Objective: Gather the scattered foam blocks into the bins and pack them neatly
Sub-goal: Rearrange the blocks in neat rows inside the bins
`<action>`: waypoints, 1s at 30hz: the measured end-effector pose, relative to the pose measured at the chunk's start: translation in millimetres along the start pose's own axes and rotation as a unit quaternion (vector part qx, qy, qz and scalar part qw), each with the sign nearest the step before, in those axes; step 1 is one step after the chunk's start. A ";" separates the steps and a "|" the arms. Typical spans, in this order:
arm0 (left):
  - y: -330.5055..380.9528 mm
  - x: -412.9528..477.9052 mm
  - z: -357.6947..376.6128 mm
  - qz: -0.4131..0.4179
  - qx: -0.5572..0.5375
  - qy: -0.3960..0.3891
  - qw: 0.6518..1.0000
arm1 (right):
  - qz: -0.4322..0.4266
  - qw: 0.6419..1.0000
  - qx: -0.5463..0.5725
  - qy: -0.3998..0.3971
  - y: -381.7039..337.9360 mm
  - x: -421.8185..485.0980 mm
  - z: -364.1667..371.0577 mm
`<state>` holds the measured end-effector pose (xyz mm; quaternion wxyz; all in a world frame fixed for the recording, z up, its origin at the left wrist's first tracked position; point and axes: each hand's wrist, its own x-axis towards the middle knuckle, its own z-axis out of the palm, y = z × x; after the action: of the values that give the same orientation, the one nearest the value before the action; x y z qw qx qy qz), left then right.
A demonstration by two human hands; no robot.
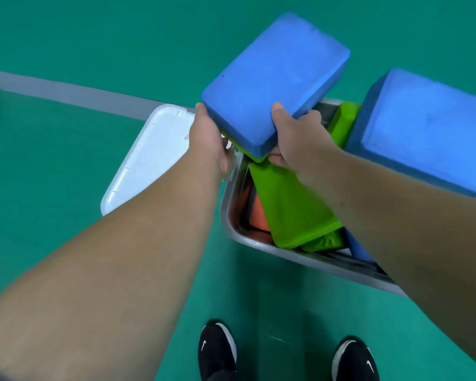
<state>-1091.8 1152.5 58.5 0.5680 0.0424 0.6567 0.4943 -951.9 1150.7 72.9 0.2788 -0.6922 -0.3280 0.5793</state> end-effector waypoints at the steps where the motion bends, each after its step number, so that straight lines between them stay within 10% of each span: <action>1: -2.7 1.2 0.1 -0.009 0.008 -0.006 1.000 | -0.004 1.000 -0.005 -0.001 -1.0 1.1 0.2; 11: -20.4 -30.5 -6.9 -0.055 0.072 -0.001 0.996 | 0.053 0.996 0.025 -0.061 9.6 -12.6 -12.6; 17: -65.2 -56.6 -21.1 -0.041 0.175 0.035 0.983 | -0.018 0.986 -0.158 -0.040 47.1 -46.2 -49.2; 30: -150.3 -102.3 -21.0 0.047 0.522 -0.062 0.849 | -0.058 0.937 -0.345 0.015 130.6 -81.5 -124.5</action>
<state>-996.3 1000.4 22.9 0.4777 0.3945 0.7784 0.1013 -821.4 1004.5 44.9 0.0607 -0.7341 -0.5430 0.4032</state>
